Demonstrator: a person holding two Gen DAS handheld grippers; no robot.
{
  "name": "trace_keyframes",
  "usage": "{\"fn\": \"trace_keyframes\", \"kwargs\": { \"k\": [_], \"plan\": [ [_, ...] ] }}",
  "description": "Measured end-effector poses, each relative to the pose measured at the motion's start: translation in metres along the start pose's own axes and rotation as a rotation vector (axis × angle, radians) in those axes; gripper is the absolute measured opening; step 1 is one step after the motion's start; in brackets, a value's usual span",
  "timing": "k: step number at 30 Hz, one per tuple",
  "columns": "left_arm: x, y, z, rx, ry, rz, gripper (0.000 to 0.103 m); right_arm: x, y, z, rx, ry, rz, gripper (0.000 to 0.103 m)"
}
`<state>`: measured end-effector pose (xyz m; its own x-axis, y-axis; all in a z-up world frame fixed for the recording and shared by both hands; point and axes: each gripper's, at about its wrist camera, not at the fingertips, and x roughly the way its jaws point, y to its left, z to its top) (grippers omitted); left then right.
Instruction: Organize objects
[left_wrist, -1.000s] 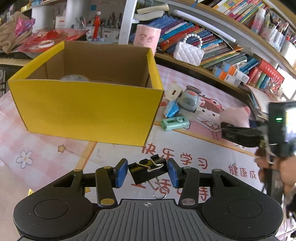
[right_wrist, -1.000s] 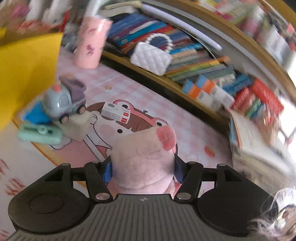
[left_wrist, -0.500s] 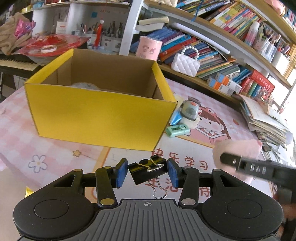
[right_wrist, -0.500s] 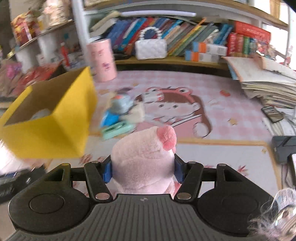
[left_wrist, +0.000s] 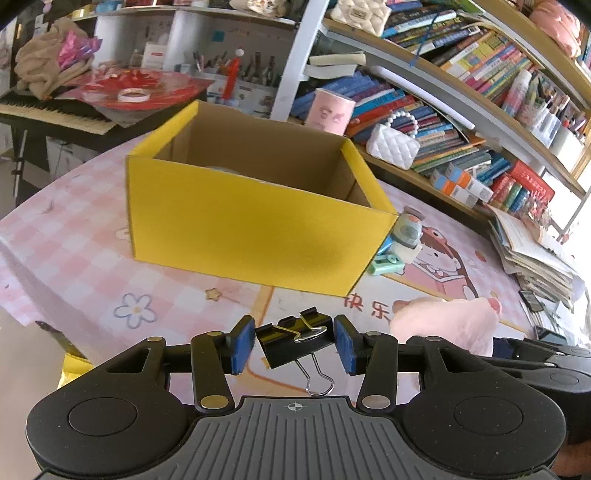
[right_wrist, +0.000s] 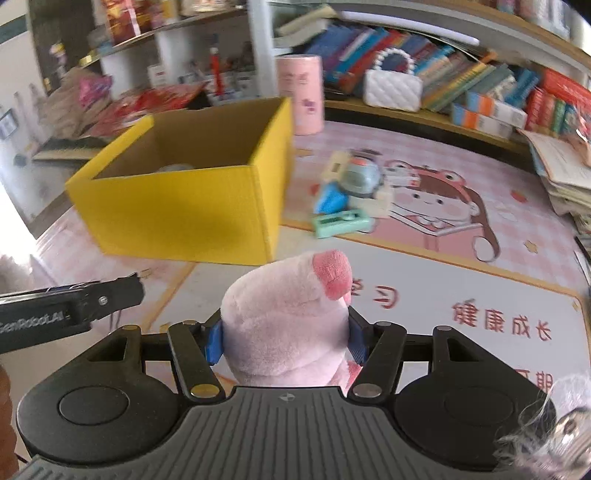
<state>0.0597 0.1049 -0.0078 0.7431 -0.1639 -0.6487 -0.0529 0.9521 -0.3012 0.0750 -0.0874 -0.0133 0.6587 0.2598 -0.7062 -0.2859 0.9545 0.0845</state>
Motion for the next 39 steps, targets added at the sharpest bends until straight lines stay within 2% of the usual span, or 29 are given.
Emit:
{"fn": "trace_keyframes", "kwargs": {
  "k": [16,39],
  "plan": [
    [-0.033,0.033,-0.006,-0.008,-0.035,-0.005,0.045,-0.019,0.049,-0.011,-0.047,-0.025,0.027,0.06],
    [-0.074,0.074,-0.015,0.053,-0.061,-0.037,0.045,-0.045,0.108,-0.042,-0.009,-0.068,0.003,0.06]
  ]
}}
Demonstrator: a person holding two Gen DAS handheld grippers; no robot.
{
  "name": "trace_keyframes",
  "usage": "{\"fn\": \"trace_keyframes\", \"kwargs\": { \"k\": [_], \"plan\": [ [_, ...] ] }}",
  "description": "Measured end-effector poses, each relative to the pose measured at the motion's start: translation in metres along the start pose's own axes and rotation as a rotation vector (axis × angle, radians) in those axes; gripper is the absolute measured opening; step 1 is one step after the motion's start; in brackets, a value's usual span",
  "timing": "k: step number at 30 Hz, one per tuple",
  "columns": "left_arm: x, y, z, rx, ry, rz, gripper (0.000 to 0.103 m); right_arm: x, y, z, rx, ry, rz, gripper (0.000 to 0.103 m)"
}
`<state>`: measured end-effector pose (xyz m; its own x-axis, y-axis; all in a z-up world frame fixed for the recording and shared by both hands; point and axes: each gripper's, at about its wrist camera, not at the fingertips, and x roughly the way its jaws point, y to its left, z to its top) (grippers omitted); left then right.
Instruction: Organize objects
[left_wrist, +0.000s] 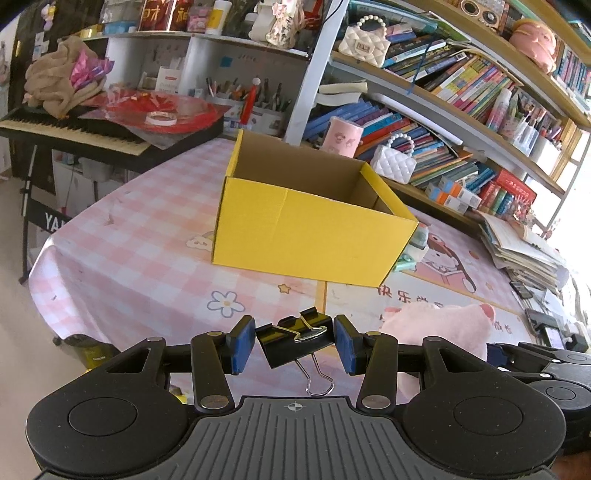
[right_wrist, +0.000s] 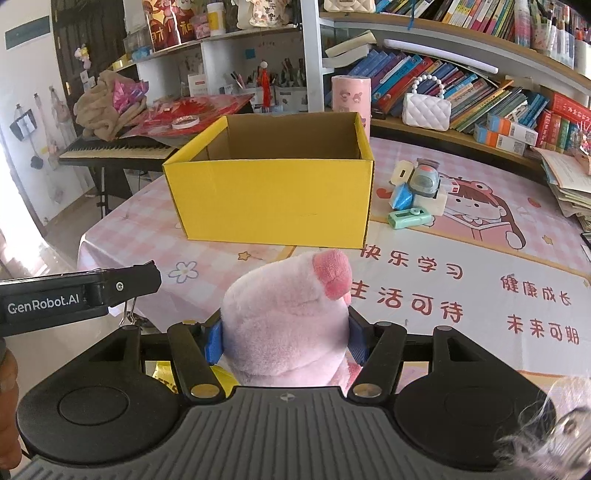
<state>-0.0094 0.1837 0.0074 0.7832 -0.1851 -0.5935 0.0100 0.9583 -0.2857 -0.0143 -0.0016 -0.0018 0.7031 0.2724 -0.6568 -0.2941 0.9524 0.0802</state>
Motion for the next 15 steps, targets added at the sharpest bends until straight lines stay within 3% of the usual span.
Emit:
{"fn": "trace_keyframes", "kwargs": {
  "k": [15],
  "plan": [
    [0.004,0.005,0.023,-0.001,-0.072,-0.006,0.045,0.001,0.01,0.015,-0.033,-0.02,-0.011,0.06]
  ]
}}
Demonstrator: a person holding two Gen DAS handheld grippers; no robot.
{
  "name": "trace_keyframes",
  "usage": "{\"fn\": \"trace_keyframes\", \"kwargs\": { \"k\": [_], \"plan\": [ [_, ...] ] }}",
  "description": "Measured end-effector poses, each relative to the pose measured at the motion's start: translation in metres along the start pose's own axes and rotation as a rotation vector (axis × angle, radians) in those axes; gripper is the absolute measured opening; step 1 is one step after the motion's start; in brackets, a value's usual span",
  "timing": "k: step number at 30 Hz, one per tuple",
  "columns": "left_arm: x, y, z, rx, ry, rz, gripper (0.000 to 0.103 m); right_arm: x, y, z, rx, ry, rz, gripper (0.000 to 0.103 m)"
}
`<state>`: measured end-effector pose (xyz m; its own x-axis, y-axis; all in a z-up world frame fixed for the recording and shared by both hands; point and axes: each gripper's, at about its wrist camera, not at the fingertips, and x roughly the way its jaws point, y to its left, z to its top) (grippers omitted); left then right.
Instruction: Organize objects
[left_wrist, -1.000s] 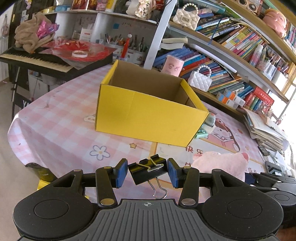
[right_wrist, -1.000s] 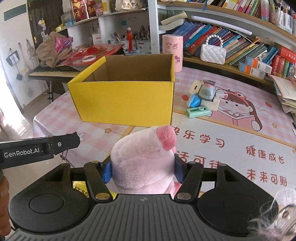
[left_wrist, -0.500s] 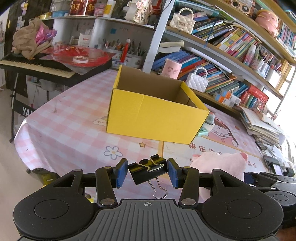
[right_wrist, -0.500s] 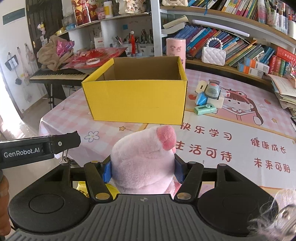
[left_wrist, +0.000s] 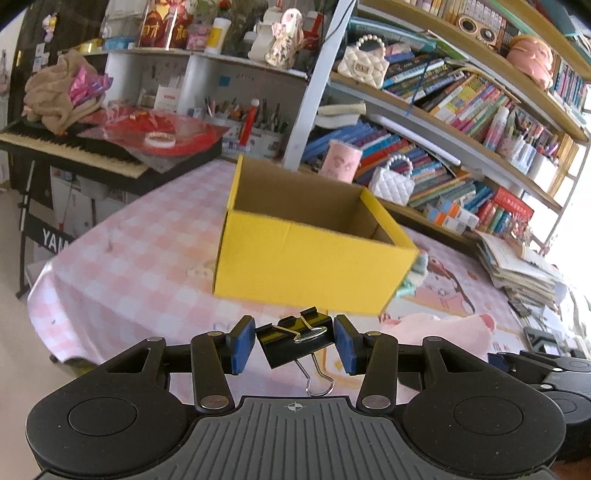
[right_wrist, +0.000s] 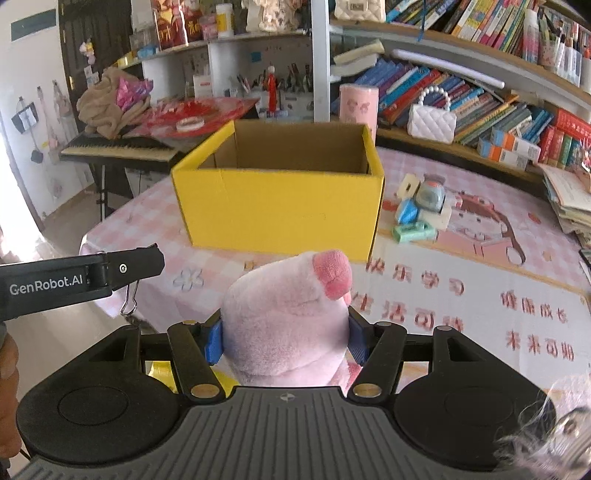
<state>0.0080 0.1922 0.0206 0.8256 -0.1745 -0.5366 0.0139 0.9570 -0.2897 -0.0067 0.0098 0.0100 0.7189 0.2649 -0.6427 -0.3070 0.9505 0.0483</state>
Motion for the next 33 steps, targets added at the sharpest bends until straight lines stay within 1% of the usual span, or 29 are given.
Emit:
{"fn": "trace_keyframes", "kwargs": {
  "k": [3,10,13,16,19,23,28,33],
  "plan": [
    [0.006,-0.003,0.016,0.0,-0.034,0.011,0.045,0.003,-0.007,0.016,0.014,-0.057,0.004,0.06],
    [0.031,-0.02,0.059,0.053,-0.129,0.035,0.045,0.018,-0.033,0.073,0.048,-0.203,0.007,0.06],
    [0.047,-0.028,0.073,0.058,-0.147,0.047,0.045,0.03,-0.045,0.097,0.043,-0.24,0.015,0.06],
    [0.064,-0.036,0.082,0.066,-0.152,0.06,0.045,0.046,-0.056,0.118,0.035,-0.254,0.026,0.06],
    [0.084,-0.042,0.088,0.079,-0.141,0.082,0.045,0.065,-0.067,0.133,0.033,-0.25,0.04,0.06],
    [0.111,-0.046,0.089,0.087,-0.101,0.118,0.045,0.094,-0.079,0.147,0.036,-0.223,0.065,0.06],
    [0.141,-0.045,0.083,0.1,-0.039,0.172,0.045,0.131,-0.087,0.156,0.036,-0.149,0.109,0.06],
    [0.161,-0.044,0.074,0.091,0.024,0.21,0.045,0.161,-0.084,0.161,0.002,-0.079,0.154,0.06]
  ]
}}
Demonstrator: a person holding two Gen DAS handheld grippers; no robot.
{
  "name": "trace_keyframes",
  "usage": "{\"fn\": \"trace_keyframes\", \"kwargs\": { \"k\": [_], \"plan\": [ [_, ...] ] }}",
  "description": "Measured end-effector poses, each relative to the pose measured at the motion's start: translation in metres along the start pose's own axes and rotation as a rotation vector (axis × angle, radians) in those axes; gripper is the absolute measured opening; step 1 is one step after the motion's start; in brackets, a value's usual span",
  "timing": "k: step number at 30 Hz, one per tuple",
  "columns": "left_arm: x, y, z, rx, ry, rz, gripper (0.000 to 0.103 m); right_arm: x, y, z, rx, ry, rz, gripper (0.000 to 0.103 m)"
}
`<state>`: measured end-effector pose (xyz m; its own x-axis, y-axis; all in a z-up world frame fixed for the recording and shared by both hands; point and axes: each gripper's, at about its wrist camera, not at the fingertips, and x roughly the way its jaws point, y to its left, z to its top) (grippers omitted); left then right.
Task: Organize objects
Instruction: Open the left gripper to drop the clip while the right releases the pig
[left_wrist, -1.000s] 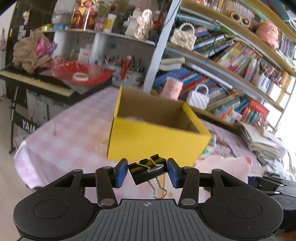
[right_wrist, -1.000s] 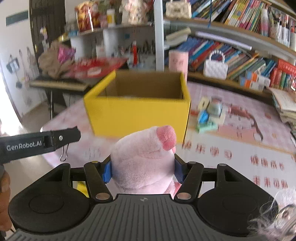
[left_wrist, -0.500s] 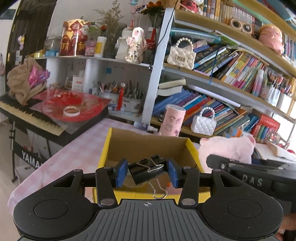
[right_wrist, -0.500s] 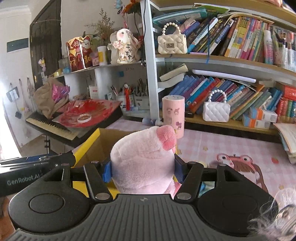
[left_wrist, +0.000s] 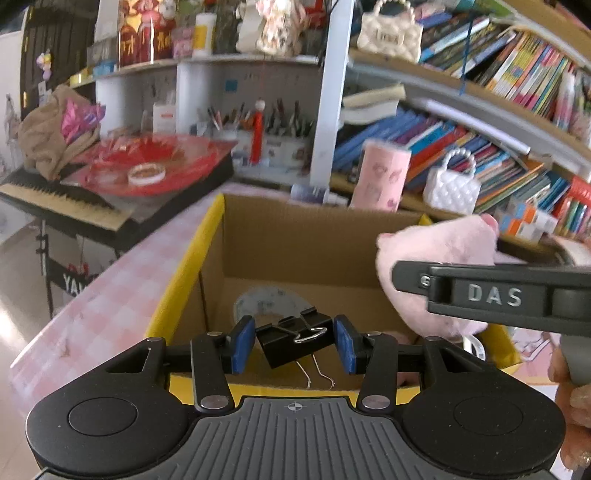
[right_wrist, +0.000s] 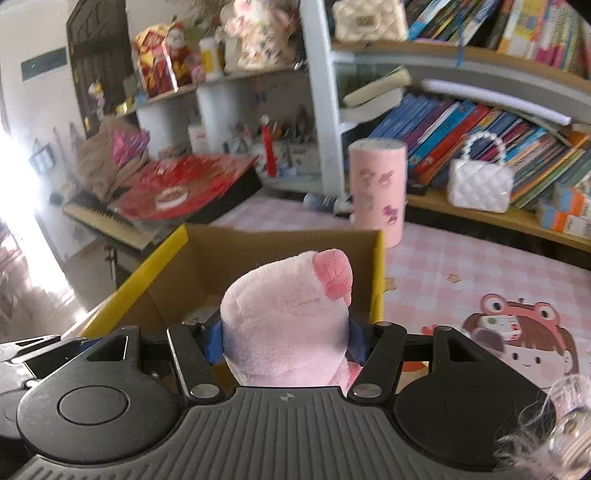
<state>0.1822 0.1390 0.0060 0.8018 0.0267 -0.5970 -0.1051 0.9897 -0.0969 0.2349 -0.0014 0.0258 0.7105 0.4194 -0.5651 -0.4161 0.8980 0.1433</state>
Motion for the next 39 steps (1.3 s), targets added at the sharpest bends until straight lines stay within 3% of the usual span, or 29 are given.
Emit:
{"fn": "trace_keyframes", "kwargs": {
  "k": [9,16,19,28,39],
  "plan": [
    [0.007,-0.016,-0.006,0.087,0.005,0.055,0.045,0.042,0.004,-0.005,-0.09,0.122,0.018,0.06],
    [0.004,-0.015,-0.006,0.072,-0.013,0.068,0.047,0.054,0.009,-0.002,-0.147,0.151,0.02,0.065],
    [-0.002,-0.009,-0.006,0.04,-0.035,0.07,0.049,0.05,0.01,-0.001,-0.158,0.126,0.007,0.067],
    [-0.037,0.003,0.001,-0.005,-0.126,0.058,0.071,0.013,0.012,0.01,-0.107,0.026,0.017,0.07],
    [-0.075,0.01,-0.004,-0.016,-0.177,0.037,0.081,-0.046,0.014,-0.004,-0.034,-0.074,-0.05,0.071]
  ]
}}
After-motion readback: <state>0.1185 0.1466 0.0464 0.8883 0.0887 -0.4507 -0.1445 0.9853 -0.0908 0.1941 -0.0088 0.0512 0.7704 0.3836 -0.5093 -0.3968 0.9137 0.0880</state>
